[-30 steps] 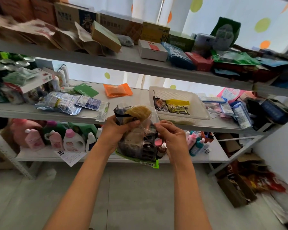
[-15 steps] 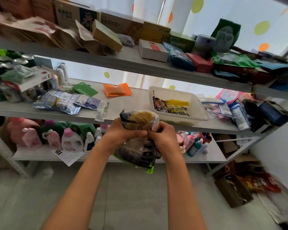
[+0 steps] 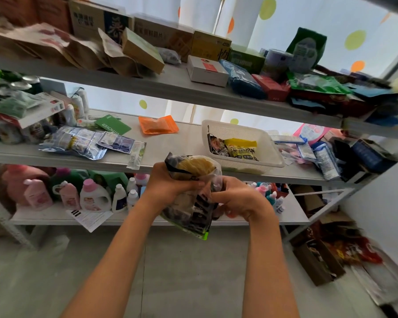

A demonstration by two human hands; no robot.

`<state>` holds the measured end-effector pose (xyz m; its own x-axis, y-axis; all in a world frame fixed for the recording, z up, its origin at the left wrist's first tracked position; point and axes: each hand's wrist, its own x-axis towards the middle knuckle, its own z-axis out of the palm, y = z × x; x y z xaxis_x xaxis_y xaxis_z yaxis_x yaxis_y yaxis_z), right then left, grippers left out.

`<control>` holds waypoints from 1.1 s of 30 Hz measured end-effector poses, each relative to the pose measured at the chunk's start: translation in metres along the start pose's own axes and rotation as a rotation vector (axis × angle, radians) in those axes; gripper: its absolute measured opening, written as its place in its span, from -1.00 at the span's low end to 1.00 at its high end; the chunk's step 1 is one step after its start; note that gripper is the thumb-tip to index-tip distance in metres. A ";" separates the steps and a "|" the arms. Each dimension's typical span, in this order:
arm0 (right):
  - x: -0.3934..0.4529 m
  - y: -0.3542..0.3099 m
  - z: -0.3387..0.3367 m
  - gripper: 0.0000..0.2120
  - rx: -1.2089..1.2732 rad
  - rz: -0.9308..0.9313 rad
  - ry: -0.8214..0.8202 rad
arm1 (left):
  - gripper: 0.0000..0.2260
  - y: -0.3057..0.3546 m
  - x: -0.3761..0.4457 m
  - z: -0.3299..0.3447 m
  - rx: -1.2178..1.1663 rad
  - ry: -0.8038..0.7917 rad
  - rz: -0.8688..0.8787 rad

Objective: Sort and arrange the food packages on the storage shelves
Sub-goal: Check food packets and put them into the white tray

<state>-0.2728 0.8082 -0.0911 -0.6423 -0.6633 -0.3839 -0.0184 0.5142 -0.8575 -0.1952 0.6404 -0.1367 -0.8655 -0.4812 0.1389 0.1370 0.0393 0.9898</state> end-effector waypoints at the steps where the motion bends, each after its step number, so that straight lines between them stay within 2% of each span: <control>1: -0.002 0.000 -0.003 -0.82 0.050 -0.015 -0.045 | -0.68 0.001 -0.001 0.001 0.003 0.000 0.012; 3: -0.004 0.002 -0.004 -0.84 0.158 -0.042 -0.042 | -0.69 0.003 0.000 0.001 -0.001 0.012 0.034; 6: -0.003 0.009 0.003 -0.85 0.184 -0.079 0.105 | -0.69 0.006 0.004 0.000 0.021 0.032 0.061; 10: 0.002 0.020 0.005 -0.70 0.364 -0.152 0.216 | -0.71 -0.002 0.007 -0.010 -0.083 0.209 0.036; 13: 0.006 0.027 0.010 -0.58 0.213 -0.247 0.224 | -0.74 -0.004 0.009 -0.015 -0.198 0.296 0.000; 15: 0.009 0.023 0.022 -0.52 0.189 -0.249 0.190 | -0.73 -0.002 0.010 -0.014 -0.267 0.286 0.002; 17: 0.014 0.019 0.035 -0.58 0.204 -0.260 0.183 | -0.72 0.003 0.007 -0.009 -0.313 0.243 0.005; 21: 0.019 0.020 0.044 -0.74 0.312 -0.278 0.311 | -0.72 0.009 0.006 -0.003 -0.337 0.130 -0.037; 24: 0.020 0.026 0.046 -0.68 0.459 -0.256 0.391 | -0.47 0.008 0.009 -0.004 -0.212 0.098 -0.042; 25: 0.022 0.027 0.046 -0.64 0.512 -0.251 0.424 | -0.46 0.006 0.008 -0.003 -0.145 0.128 -0.045; 28: 0.025 0.028 0.043 -0.58 0.722 -0.241 0.532 | -0.79 0.007 0.000 -0.001 0.022 0.282 0.016; 29: 0.025 0.029 0.040 -0.61 0.788 -0.235 0.563 | -0.90 0.010 -0.003 0.001 0.058 0.260 0.019; 33: 0.014 0.033 0.026 -0.67 1.018 -0.232 0.547 | -0.79 0.016 -0.016 0.025 0.113 0.035 -0.006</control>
<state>-0.2624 0.8014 -0.1342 -0.9517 -0.2354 -0.1972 0.2831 -0.4235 -0.8605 -0.1908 0.6706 -0.1221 -0.8485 -0.5120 0.1340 0.0752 0.1340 0.9881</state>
